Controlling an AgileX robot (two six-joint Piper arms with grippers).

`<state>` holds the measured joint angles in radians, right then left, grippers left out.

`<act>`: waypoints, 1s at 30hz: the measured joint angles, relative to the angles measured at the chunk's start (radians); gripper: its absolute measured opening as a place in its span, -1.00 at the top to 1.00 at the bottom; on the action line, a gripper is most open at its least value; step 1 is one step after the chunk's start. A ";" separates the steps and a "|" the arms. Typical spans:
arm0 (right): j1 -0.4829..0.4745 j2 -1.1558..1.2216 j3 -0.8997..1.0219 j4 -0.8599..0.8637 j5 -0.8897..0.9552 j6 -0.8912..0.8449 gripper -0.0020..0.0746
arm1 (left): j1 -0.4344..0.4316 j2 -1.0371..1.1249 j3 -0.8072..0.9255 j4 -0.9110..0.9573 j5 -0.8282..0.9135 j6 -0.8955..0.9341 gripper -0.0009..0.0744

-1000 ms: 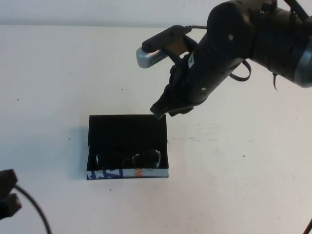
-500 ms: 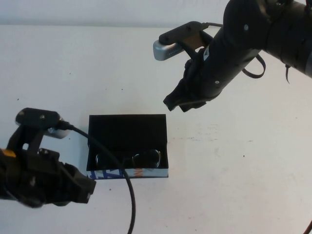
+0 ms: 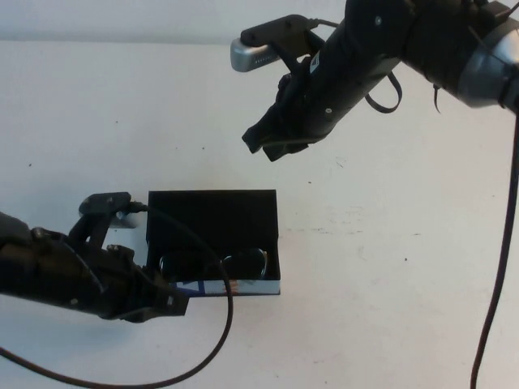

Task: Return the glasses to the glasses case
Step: Close the glasses case

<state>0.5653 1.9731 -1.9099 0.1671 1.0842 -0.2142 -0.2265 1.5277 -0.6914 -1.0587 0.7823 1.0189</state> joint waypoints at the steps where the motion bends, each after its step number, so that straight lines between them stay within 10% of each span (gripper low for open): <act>1: -0.010 0.022 -0.030 0.020 0.015 -0.006 0.98 | 0.000 0.021 0.000 -0.027 -0.010 0.031 0.99; 30: -0.064 0.362 -0.281 0.267 0.012 -0.092 0.98 | 0.000 0.200 -0.008 -0.211 -0.151 0.247 0.99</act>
<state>0.5015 2.3348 -2.1906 0.4343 1.0967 -0.3065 -0.2265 1.7276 -0.6994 -1.2699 0.6312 1.2659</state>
